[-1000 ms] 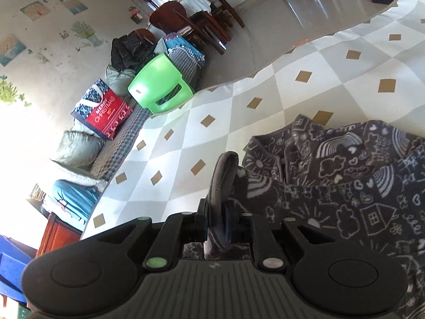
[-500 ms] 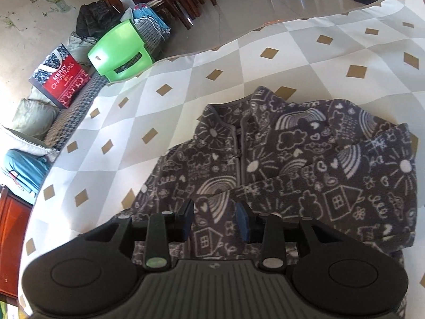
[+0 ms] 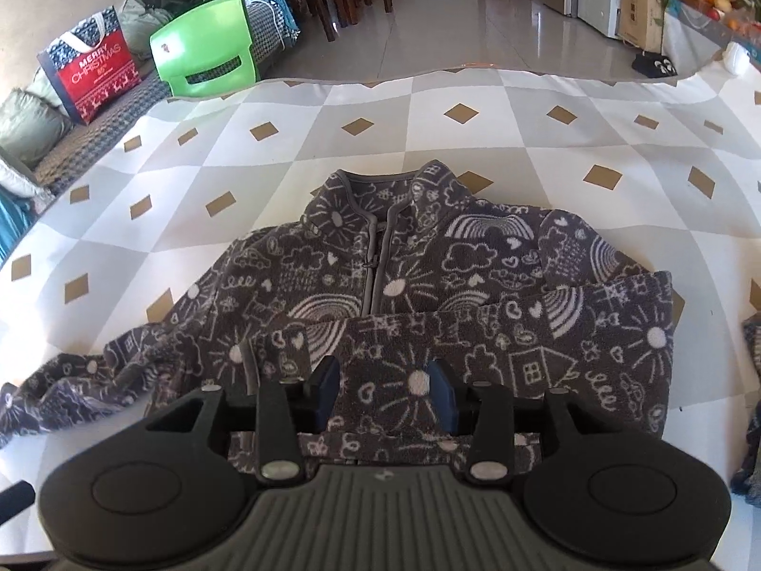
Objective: Fold clothes
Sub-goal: 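Lift the sleeve cuff with the right gripper and fold it across the jacket front, then grasp the other doodle sleeve cuff with the left gripper and lift it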
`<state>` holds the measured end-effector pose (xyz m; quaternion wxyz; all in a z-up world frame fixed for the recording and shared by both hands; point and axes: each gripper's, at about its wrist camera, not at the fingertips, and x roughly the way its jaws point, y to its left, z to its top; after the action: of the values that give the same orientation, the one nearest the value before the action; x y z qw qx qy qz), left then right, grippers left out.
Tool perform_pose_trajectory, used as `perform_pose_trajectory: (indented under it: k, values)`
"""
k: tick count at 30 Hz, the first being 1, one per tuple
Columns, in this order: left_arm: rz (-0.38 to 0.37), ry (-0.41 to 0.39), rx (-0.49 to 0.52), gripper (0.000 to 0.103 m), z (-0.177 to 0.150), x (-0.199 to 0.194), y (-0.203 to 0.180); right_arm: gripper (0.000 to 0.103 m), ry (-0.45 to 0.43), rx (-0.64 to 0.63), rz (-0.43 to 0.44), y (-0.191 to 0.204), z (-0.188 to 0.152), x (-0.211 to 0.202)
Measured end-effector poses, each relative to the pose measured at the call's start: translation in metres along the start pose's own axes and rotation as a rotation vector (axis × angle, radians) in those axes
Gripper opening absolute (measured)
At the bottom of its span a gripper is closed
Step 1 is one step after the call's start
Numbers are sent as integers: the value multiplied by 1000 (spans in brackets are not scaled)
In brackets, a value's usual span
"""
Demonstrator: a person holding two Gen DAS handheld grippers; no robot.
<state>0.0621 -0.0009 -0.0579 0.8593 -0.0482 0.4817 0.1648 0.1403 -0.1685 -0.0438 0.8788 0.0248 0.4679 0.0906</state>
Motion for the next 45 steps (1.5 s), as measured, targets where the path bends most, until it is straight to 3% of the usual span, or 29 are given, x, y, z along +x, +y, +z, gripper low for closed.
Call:
perform_pose_trajectory:
  k: [6, 12, 16, 21, 24, 29, 32, 36, 45]
  values:
    - [20, 80, -86, 103, -2, 18, 18, 41, 10, -99, -45, 13, -14, -3]
    - [60, 89, -79, 103, -4, 27, 27, 41, 31, -191, -79, 25, -28, -1]
    - [17, 91, -155, 103, 1, 32, 46, 38, 38, -208, -62, 30, -35, -1]
    - [95, 73, -163, 103, 10, 38, 67, 37, 45, -203, -35, 32, -38, -3]
    - [134, 77, -192, 103, 17, 43, 88, 41, 38, -196, -41, 33, -38, -5]
    - [64, 116, -297, 103, 32, 54, 130, 45, 40, -187, -52, 34, -37, -7]
    - [78, 102, -271, 103, 43, 59, 146, 45, 46, -175, -46, 31, -36, -8]
    - [17, 118, -272, 103, 50, 69, 169, 45, 47, -178, -42, 28, -37, -9]
    - [-119, 153, -445, 103, 46, 80, 217, 45, 75, -166, -58, 26, -37, -3]
